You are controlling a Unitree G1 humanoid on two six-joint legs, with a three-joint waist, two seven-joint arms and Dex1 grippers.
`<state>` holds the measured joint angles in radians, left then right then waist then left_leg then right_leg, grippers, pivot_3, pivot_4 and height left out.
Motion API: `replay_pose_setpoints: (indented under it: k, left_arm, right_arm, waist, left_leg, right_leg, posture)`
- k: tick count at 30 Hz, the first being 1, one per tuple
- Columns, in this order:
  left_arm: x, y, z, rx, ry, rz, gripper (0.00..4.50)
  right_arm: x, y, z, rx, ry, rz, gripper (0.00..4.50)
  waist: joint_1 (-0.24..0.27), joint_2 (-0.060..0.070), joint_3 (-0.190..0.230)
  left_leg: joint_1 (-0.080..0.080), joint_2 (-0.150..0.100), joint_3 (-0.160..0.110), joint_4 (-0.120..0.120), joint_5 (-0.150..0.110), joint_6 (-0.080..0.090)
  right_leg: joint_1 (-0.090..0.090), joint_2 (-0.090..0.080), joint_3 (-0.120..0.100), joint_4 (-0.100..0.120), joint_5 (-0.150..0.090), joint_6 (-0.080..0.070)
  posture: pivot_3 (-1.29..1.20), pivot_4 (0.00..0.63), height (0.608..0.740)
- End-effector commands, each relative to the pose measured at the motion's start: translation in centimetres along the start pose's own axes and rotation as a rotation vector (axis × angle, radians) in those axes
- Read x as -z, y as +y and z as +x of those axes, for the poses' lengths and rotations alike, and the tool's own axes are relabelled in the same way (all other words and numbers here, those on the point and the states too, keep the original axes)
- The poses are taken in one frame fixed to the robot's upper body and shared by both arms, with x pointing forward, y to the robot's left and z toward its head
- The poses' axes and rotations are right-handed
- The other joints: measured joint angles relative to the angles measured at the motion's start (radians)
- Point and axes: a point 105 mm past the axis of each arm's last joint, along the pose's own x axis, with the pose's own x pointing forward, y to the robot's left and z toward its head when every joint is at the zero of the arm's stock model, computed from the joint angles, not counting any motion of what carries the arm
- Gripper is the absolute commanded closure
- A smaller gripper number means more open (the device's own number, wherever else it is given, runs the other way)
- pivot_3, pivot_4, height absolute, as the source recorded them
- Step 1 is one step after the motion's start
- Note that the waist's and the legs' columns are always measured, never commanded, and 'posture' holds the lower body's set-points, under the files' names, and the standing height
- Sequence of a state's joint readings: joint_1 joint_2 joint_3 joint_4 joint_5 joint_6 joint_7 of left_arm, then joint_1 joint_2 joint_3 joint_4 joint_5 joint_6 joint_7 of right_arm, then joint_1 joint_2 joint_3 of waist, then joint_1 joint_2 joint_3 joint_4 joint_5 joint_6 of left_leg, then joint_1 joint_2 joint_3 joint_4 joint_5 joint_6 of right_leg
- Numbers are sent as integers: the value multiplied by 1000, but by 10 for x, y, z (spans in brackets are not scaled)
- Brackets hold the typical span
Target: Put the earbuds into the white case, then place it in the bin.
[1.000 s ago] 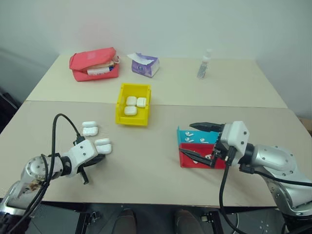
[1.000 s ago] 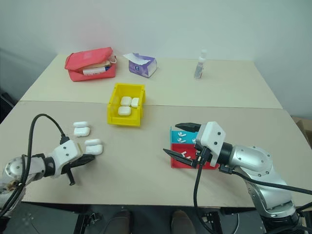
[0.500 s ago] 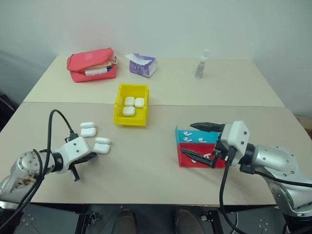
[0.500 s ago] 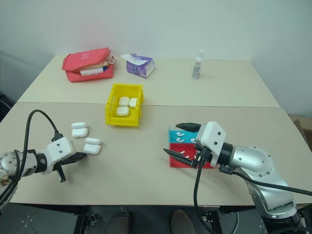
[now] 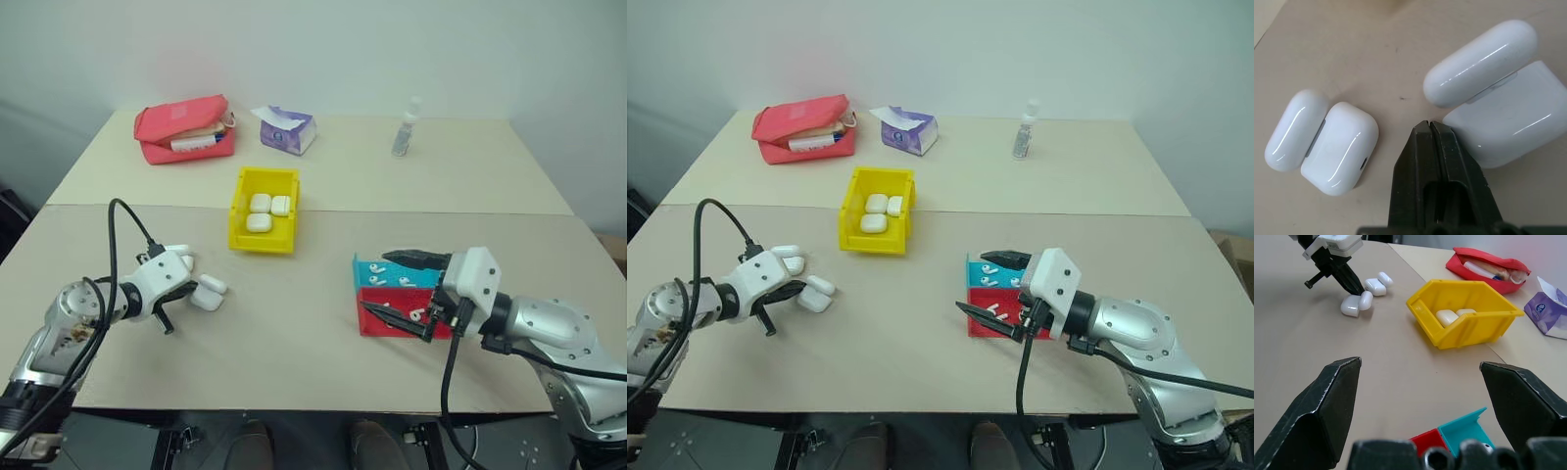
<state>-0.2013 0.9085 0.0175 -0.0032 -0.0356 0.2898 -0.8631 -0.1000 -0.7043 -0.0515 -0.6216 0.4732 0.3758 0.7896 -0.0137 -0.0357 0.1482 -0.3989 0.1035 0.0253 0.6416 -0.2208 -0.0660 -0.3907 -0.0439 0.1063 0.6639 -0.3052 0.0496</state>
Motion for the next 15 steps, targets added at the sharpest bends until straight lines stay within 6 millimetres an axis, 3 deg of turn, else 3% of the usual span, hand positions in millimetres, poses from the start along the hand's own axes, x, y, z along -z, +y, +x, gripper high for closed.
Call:
replay_pose_setpoints:
  k: [1, 15]
  left_arm:
    - [-7, 8, 4, -35, -11, 20, 4474]
    - [-37, -6, 30, 63, -108, 75, 4474]
  right_arm:
    - [-13, 2, -2, 11, -34, -40, 0]
    - [-13, 5, -2, 22, -31, -30, 0]
  waist:
    - [2, 0, 0]
    - [6, 0, 0]
  left_leg:
    - [0, 0, 0, 0, 0, 0]
    - [0, 0, 0, 0, 0, 0]
  right_leg:
    - [0, 0, 0, 0, 0, 0]
    - [0, 0, 0, 0, 0, 0]
  posture:
    - [0, 150, 740]
    - [0, 150, 740]
